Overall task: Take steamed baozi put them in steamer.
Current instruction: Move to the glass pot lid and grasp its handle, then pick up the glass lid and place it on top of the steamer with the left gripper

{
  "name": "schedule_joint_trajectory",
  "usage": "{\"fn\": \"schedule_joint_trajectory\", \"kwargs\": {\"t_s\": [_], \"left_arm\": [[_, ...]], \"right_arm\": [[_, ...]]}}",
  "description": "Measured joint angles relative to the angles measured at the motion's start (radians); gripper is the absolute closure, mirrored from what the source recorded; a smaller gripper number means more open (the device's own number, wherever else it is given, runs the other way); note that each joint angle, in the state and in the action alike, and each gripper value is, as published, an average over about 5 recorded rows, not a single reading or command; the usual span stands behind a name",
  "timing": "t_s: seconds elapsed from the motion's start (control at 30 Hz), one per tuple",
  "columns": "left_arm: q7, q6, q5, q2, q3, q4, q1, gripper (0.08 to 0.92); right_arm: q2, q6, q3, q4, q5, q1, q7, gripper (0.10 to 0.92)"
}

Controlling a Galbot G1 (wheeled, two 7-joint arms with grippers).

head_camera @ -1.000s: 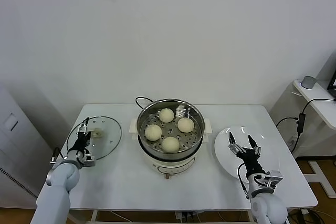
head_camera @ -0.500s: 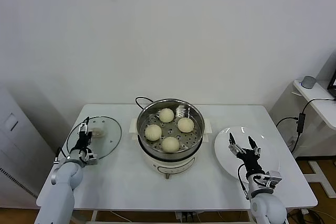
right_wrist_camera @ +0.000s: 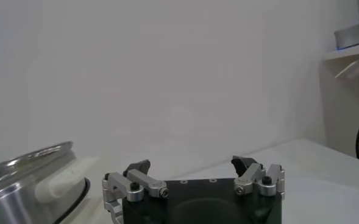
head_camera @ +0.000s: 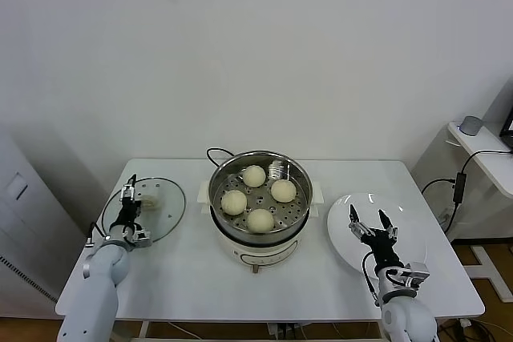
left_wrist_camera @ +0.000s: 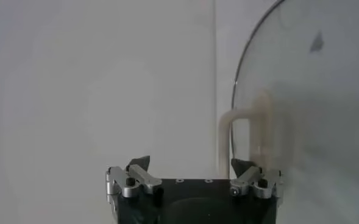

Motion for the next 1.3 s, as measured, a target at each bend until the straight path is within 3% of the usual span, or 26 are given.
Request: {"fn": "schedule_joint_trajectory", "kwargs": {"t_s": [0.3,1.07,1.3], "left_arm": [[-0.020,-0.007,0.002,-0.002,-0.002,0.037,-0.013,0.208],[-0.014,-0.006,0.005,-0.009,-0.020,0.031,-0.002,0.852],[0.058,0.092,-0.034,-0.028,-0.029,-0.144,0.070,0.879]], "right_arm": [[0.001,0.001,0.000,-0.003,-0.001,0.002,0.000,0.203],[0.002,0.008,-0.001,-0.011,-0.004,0.003,-0.001,0.203],[0.003,0.006,0.004,-0.008,-0.004,0.009,0.004,0.203]]}}
